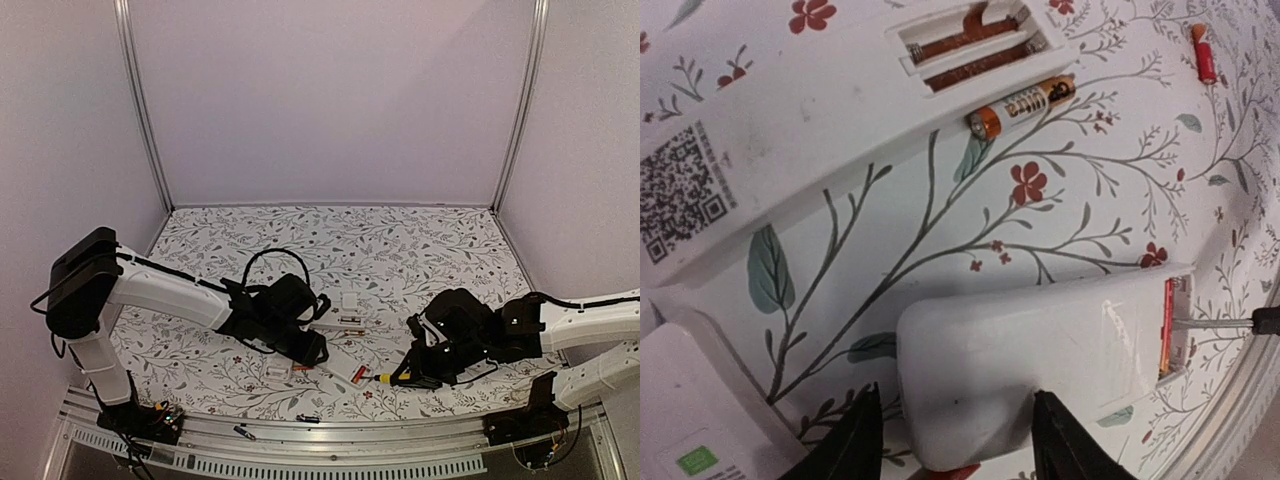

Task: Unload the batteries from the remote control
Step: Hold the remote control without the battery cover at the center of the board, then remove the battery from the remote control without the battery cover.

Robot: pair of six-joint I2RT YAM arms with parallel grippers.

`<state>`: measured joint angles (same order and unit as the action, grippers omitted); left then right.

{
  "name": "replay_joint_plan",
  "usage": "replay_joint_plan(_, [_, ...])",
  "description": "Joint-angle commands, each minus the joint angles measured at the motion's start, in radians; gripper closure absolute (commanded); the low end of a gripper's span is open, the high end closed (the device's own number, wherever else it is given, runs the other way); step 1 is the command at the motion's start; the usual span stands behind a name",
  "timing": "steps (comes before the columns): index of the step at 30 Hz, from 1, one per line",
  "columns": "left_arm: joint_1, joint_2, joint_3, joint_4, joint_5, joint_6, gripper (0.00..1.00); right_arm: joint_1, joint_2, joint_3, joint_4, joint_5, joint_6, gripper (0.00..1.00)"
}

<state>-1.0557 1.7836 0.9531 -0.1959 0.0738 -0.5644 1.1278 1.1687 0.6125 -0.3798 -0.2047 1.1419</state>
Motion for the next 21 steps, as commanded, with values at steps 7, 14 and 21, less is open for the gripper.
replay_joint_plan(7, [0.0,0.04,0.008,0.025,0.025,0.01,0.57,0.006,-0.03,-0.164,0.181,0.065,0.121,1.0])
replay_joint_plan(14, [0.0,0.046,0.003,0.029,0.026,0.004,0.59,0.006,-0.017,-0.201,0.254,0.083,0.116,1.0])
replay_joint_plan(21, [-0.001,0.047,0.001,0.022,0.016,-0.003,0.6,0.005,-0.047,-0.288,0.414,0.074,0.133,1.0])
